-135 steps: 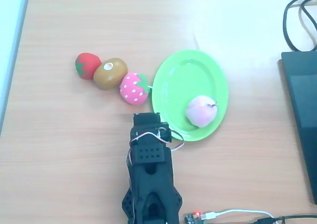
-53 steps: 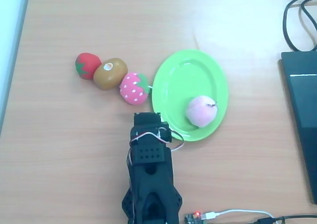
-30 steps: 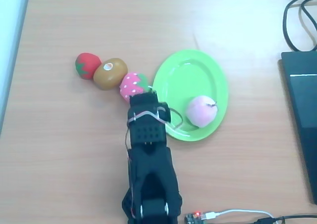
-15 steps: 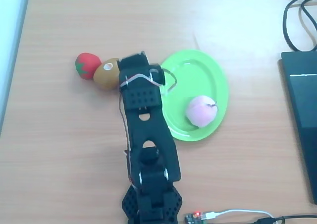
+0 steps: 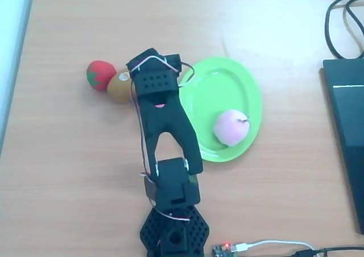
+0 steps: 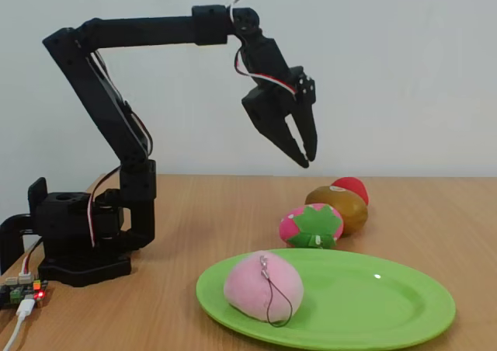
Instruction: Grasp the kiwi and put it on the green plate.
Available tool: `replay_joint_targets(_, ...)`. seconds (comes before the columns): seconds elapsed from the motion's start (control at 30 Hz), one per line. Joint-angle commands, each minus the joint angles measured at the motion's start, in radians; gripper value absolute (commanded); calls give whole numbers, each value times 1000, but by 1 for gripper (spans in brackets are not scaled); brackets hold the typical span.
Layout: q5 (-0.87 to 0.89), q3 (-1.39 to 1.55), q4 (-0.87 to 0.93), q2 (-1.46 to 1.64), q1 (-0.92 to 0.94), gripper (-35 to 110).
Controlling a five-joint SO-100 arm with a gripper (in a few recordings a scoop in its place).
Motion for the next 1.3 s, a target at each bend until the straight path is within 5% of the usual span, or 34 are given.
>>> replay_joint_targets(0.0, -15, -41, 11, -18, -20, 13)
replay_joint_targets(0.33, -15, -135, 11, -104, -29, 32)
replay_joint_targets(1.27, -35, -239, 83, -327, -55, 39)
